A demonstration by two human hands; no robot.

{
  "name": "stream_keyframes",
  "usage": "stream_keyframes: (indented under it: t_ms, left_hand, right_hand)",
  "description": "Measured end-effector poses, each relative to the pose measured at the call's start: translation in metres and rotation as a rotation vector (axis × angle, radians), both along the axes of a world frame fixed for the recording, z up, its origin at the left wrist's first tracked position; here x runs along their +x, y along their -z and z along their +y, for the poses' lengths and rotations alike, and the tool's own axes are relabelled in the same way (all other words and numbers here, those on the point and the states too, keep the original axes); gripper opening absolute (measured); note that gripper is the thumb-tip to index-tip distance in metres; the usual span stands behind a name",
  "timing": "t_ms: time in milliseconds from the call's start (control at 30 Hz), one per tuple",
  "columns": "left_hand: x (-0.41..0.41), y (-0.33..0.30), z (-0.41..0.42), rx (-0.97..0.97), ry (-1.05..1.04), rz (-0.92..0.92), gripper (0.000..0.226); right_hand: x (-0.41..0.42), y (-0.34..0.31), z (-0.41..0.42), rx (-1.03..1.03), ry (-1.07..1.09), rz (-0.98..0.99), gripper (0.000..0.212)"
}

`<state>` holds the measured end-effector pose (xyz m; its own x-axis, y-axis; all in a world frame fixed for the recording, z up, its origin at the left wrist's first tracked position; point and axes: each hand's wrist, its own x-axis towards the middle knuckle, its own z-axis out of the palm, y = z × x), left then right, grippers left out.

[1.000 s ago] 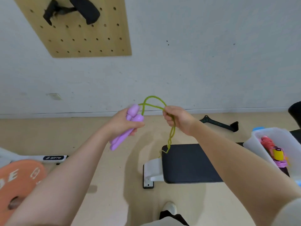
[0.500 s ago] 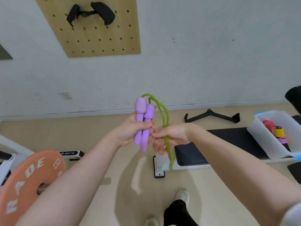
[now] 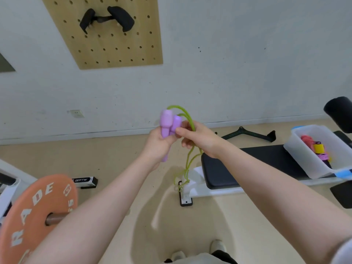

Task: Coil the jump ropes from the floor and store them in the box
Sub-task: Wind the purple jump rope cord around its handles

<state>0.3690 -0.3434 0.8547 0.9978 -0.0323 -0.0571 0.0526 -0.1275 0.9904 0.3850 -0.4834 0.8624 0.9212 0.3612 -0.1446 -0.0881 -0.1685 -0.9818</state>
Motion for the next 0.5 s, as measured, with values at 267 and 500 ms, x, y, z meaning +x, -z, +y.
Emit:
stream_keyframes:
  t_ms: [267,500]
  left_hand:
    - [0.012,-0.004,-0.024,-0.619,-0.037,0.272,0.032]
    - [0.004,0.005,-0.039,-0.619,-0.037,0.235,0.030]
  right_hand:
    - [-0.006,0.002,0.000,-0.274,-0.121,-0.090,0.042]
    - [-0.005,0.004,-0.010,-0.319,-0.283,0.116,0.065]
